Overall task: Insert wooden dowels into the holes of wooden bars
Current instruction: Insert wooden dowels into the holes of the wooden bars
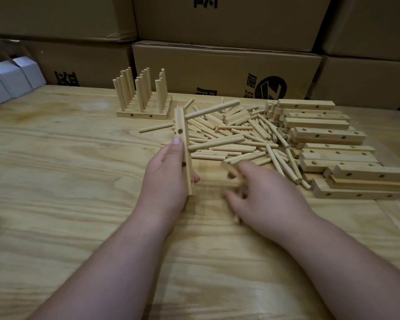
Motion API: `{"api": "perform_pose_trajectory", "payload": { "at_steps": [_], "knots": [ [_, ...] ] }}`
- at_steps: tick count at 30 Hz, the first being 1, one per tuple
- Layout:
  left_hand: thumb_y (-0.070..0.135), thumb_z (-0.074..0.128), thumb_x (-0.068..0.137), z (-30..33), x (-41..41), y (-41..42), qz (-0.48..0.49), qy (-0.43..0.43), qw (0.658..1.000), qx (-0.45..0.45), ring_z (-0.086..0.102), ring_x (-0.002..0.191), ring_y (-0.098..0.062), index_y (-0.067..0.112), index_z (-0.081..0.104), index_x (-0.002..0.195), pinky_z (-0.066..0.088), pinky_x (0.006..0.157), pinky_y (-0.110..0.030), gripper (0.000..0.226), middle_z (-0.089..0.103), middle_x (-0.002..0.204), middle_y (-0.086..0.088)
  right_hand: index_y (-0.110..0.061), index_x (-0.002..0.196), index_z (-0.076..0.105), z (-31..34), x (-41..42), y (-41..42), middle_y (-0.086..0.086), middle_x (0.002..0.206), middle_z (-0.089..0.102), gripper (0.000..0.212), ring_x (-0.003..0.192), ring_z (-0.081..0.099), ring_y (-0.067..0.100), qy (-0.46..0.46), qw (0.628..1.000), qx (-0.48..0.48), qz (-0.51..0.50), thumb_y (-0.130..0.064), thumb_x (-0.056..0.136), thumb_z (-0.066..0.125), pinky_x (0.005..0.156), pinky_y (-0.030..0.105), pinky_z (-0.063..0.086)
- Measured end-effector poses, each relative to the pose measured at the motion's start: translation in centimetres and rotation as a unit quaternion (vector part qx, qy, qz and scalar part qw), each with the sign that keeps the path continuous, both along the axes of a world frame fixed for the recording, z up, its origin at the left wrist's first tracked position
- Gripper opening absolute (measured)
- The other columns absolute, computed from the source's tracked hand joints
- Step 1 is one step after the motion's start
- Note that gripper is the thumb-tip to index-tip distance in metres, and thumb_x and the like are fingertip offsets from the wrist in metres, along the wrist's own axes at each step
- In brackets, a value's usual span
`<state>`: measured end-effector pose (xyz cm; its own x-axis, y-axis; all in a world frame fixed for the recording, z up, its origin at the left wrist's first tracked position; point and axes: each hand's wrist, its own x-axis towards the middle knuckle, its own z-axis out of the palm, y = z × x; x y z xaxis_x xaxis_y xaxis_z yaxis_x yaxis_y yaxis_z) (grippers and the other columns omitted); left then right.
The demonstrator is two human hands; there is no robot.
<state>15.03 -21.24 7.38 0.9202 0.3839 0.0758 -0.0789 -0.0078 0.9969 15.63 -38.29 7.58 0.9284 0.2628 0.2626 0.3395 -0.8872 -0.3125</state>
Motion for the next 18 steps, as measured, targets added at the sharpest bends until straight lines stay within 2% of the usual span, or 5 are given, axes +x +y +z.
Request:
{"api": "perform_pose_trajectory", "payload": {
  "at_steps": [4,6,9,14,18],
  "knots": [
    [0.061,0.036,0.101,0.1,0.1,0.1,0.011,0.018,1.0,-0.024,0.06,0.05,-0.006,0.052,0.068,0.079,0.047,0.059,-0.034,0.039,0.068,0.059,0.001,-0.031,0.09,0.056,0.0,1.0,-1.4,-0.008,0.059,0.056,0.024,0.056,0.054,0.008,-0.056,0.987,0.124,-0.083,-0.055,0.089,0.055,0.051,0.031,0.045],
    [0.063,0.037,0.099,0.0,0.2,0.1,0.014,0.016,0.999,-0.033,0.061,0.051,-0.007,0.049,0.069,0.08,0.046,0.06,-0.034,0.039,0.068,0.059,0.0,-0.029,0.077,0.055,0.0,0.6,-1.2,-0.008,0.057,0.055,0.036,0.055,0.053,0.01,-0.069,0.982,0.171,-0.034,-0.061,0.09,0.046,0.047,0.031,0.042],
    [0.065,0.036,0.095,-0.2,0.3,0.2,0.013,0.016,0.999,-0.034,0.061,0.051,-0.007,0.035,0.073,0.09,0.045,0.059,-0.033,0.047,0.068,0.059,0.0,-0.029,0.068,0.049,-0.2,-0.4,-0.3,-0.009,0.063,0.056,0.038,0.056,0.051,0.013,-0.014,0.976,0.208,0.062,-0.06,0.089,0.04,0.05,0.039,0.042],
    [0.067,0.033,0.093,-0.5,0.5,0.3,0.004,0.02,0.999,-0.028,0.063,0.053,-0.006,0.03,0.073,0.1,0.047,0.06,-0.034,0.055,0.068,0.059,0.002,-0.03,0.076,0.052,-0.8,-0.1,0.0,-0.012,0.064,0.057,0.025,0.056,0.05,0.007,0.02,0.965,0.247,0.082,-0.043,0.096,0.049,0.05,0.025,0.038],
    [0.066,0.033,0.095,-0.5,0.5,0.2,0.001,0.022,0.999,-0.024,0.062,0.052,-0.005,0.03,0.073,0.101,0.047,0.06,-0.033,0.054,0.068,0.058,0.002,-0.027,0.082,0.057,-0.6,-0.1,0.2,-0.004,0.072,0.059,0.024,0.062,0.052,0.011,0.009,0.952,0.293,0.088,-0.042,0.1,0.052,0.056,0.028,0.041]
  ]
}}
